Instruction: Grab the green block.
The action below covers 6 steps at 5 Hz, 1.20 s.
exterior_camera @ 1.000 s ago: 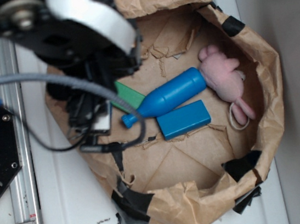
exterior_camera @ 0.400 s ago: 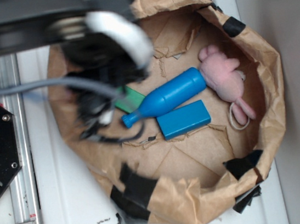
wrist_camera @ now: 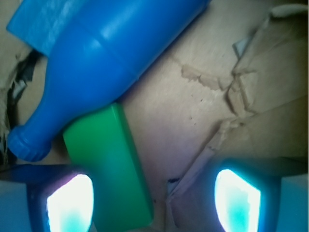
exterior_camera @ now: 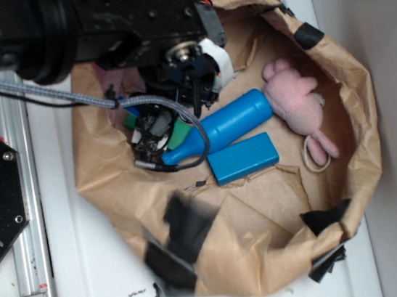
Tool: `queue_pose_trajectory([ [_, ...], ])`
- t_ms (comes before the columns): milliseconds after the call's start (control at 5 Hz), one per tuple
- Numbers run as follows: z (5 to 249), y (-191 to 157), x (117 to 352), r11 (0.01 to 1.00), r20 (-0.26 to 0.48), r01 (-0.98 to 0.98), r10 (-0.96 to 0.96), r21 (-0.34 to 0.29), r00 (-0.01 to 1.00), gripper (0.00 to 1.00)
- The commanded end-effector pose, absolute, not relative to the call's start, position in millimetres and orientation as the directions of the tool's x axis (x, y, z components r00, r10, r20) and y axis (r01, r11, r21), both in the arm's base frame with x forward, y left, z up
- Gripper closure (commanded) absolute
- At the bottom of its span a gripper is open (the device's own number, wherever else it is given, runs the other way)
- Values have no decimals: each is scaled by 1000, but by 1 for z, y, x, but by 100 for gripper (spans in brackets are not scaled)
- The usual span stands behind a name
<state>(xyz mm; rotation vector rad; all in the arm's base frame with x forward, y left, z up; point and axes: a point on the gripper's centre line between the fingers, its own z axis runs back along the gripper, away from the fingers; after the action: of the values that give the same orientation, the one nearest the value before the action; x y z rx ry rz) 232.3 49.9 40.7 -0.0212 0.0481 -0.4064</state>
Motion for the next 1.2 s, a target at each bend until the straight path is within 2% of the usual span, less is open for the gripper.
queue_pose_trajectory([
  [0, 46, 34, 225, 873, 1, 488, -488, 1, 873, 0],
  [400, 40, 33, 218, 863, -14, 503, -503, 37, 864, 0],
  [600, 26, 30, 213, 831, -43, 553, -551, 53, 833, 0],
  [800, 6, 24, 211, 832, -11, 554, -554, 30, 833, 0],
  [1000, -10, 27, 215, 852, -27, 519, -519, 69, 854, 12],
])
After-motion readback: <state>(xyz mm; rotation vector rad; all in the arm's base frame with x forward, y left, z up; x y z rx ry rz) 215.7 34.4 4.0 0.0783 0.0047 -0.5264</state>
